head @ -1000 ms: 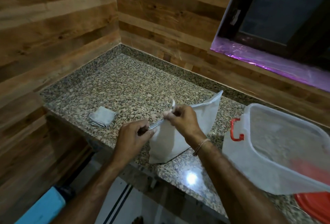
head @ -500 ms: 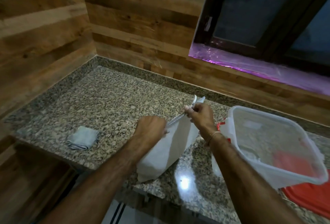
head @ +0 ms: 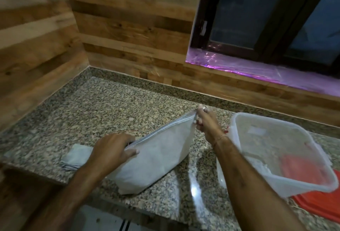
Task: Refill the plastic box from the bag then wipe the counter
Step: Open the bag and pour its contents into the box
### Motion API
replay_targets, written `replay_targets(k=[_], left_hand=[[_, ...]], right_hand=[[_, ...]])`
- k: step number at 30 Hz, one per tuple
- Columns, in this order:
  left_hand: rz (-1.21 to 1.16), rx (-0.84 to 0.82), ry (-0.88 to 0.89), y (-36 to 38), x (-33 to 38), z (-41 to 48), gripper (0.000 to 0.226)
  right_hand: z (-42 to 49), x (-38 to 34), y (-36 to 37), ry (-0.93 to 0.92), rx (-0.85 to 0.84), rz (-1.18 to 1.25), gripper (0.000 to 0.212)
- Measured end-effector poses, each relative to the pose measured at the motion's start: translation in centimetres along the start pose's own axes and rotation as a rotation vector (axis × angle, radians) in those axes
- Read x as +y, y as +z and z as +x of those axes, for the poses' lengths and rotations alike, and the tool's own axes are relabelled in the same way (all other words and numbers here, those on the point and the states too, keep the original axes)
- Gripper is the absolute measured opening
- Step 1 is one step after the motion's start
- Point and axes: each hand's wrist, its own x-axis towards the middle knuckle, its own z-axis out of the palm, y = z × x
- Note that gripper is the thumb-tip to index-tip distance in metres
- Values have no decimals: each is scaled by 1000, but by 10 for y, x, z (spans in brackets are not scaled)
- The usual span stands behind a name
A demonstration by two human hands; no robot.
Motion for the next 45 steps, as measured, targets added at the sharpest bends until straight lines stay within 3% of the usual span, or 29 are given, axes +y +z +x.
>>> replay_targets(k=[2,7,11,15,20,23,26,31,36,39,41,43,45], left_hand=[[-193,4,-119,3,-15,-21,25],[-834,85,-400,29,-24,-71,22],[-1037,186,-515,55,-13,-86,21],[-1014,293,-578,70,-9,-88,6],[-931,417,-657,67,-8,-83,36],[-916,433,-643,73,-17,-83,46],[-885,383,-617,81,-20,-87,40],[-1111,294,-693,80,-7,-85,29],[-1367,304,-832,81,-11,-89,21],[-1551,280,-901,72,-6,-92,30],[-1702,243,-985,64,-7,-96,56],[-1707,171,-1054,56,-10,-96,71],[-1671,130,-1121,47,-7,-93,51]], right_hand=[[-5,9,-8,25,-118,3,48],[-8,25,-14,25,-228,-14,23],[-9,35,-15,13,-238,-86,10],[-14,44,-4,11,-154,-156,12],[-11,57,-6,-70,58,-180,9],[-15,64,-7,-153,122,-229,23],[-26,61,-10,-138,84,-250,24],[-35,65,-17,166,-99,-3,32],[-36,81,-22,182,-123,233,23],[-41,82,-25,277,-125,308,57],[-38,78,-29,357,-116,339,77],[-33,77,-33,375,-89,339,73],[-29,80,-31,377,-144,309,54]])
